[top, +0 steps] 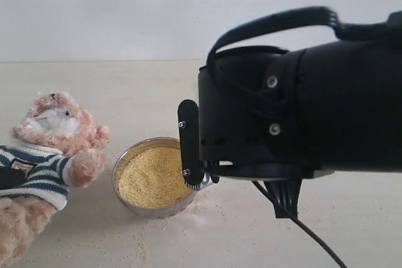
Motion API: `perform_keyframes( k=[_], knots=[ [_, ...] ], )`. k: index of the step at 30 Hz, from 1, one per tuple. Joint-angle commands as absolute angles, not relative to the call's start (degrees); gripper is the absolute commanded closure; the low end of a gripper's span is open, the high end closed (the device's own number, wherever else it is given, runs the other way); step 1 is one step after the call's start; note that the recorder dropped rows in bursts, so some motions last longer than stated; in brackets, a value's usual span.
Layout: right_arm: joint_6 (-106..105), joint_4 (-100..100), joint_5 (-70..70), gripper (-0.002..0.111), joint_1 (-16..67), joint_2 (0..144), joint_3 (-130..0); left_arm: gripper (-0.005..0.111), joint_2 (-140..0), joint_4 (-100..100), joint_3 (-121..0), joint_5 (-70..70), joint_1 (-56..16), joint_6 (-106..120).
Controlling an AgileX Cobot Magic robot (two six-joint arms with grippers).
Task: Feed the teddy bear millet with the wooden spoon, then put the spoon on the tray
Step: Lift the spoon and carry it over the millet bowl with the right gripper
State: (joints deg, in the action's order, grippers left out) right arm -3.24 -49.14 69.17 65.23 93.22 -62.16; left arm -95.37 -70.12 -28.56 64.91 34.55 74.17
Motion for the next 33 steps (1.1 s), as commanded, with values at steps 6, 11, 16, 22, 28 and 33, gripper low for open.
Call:
perform_keyframes(
  k=[6,11,16,22,28,33],
  knots=[
    [-2.18,-53.15,69.48,0.108,66.23,95.96,-62.45,0.102,-95.28,-71.12,-28.74,66.13,34.75,74.66],
    [-2.04,-54.79,67.13,0.108,67.99,97.83,-62.45,0.102,-95.28,-71.12,-28.74,66.13,34.75,74.66],
    [-1.7,-56.35,65.61,0.108,68.47,99.43,-62.45,0.102,-95.28,-71.12,-28.74,66.13,34.75,74.66],
    [-1.23,-58.4,65.66,0.108,68.47,102.61,-64.82,0.102,-95.28,-71.12,-28.74,65.99,34.75,74.66],
    [0.0,-61.09,65.97,0.108,68.47,106.08,-67.47,0.102,-95.28,-71.12,-28.74,65.99,34.75,74.66],
    [0.36,-62.23,66.39,0.108,68.47,108.68,-68.14,0.102,-95.28,-71.12,-28.74,65.99,34.75,74.66]
  ],
)
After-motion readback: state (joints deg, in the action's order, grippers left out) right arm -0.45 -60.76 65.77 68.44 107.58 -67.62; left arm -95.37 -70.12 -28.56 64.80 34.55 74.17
